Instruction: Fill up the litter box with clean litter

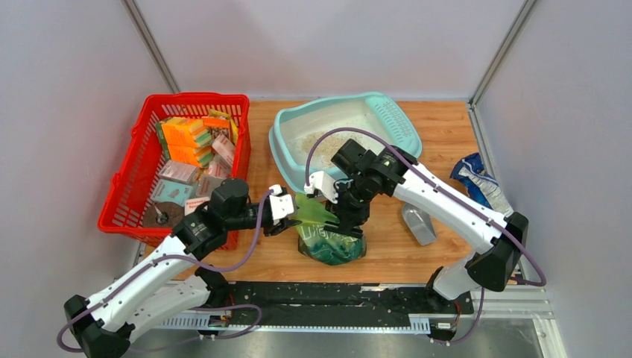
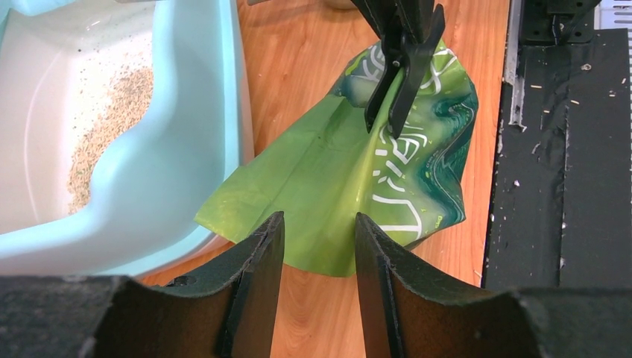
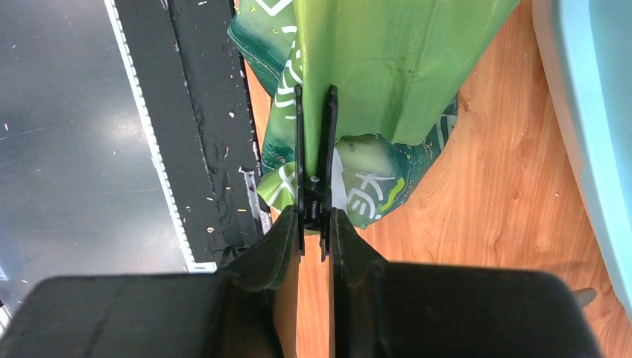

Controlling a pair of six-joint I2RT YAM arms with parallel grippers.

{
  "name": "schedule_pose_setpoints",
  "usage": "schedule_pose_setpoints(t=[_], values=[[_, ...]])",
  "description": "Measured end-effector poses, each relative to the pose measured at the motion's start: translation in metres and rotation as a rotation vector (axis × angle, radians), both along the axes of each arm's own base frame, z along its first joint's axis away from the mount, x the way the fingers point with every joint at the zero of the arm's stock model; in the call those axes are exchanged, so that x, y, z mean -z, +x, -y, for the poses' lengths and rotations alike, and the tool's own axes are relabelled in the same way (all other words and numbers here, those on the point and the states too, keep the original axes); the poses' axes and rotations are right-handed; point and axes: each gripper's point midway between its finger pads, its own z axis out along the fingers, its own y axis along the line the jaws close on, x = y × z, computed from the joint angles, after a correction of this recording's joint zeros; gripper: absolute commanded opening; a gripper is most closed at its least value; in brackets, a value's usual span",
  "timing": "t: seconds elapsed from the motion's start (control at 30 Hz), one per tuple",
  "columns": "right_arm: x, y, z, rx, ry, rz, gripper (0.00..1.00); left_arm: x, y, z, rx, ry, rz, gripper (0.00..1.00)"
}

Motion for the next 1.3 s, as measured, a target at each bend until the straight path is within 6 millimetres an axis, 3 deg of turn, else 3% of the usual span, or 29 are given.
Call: schedule_pose_setpoints(t=[0.2, 0.37, 0.57, 0.8, 0.83, 0.9, 0.93, 1.1, 1.23, 1.3], values=[[0.0, -0.002, -0.001, -0.008, 0.01, -0.012, 0.43, 0.001, 0.001, 0.001, 0.001, 0.001, -0.002, 0.48], [0.002, -0.003, 0.001, -0.011, -0.005, -0.021, 0.48, 0.003, 0.001, 0.001, 0.0, 0.008, -0.007, 0.48], [-0.001, -0.002, 0.005, -0.006, -0.019, -0.007, 0.67, 0.003, 0.002, 0.001, -0.002, 0.019, -0.013, 0.49], [-0.046, 0.016, -0.011, 0.002, 0.088, 0.106, 0.93, -0.009, 0.004, -0.001, -0.015, 0.03, -0.009, 0.56], [-0.049, 0.018, -0.012, 0.003, 0.098, 0.114, 0.97, -0.012, 0.004, -0.002, -0.019, 0.028, -0.005, 0.6], [-0.061, 0.022, -0.015, 0.009, 0.126, 0.138, 1.0, -0.021, 0.007, -0.004, -0.033, 0.026, 0.009, 0.78], [-0.066, 0.024, -0.015, 0.016, 0.137, 0.151, 1.0, -0.025, 0.008, -0.004, -0.041, 0.024, 0.017, 0.78], [-0.086, 0.048, 0.0, 0.136, 0.16, 0.223, 1.0, -0.042, 0.02, -0.014, -0.117, 0.026, 0.047, 0.79], [-0.102, 0.103, 0.034, 0.456, 0.18, 0.341, 1.0, -0.062, 0.048, -0.031, -0.248, 0.015, 0.072, 0.79], [-0.11, 0.139, 0.06, 0.678, 0.171, 0.417, 1.0, -0.072, 0.064, -0.042, -0.329, 0.007, 0.073, 0.79]])
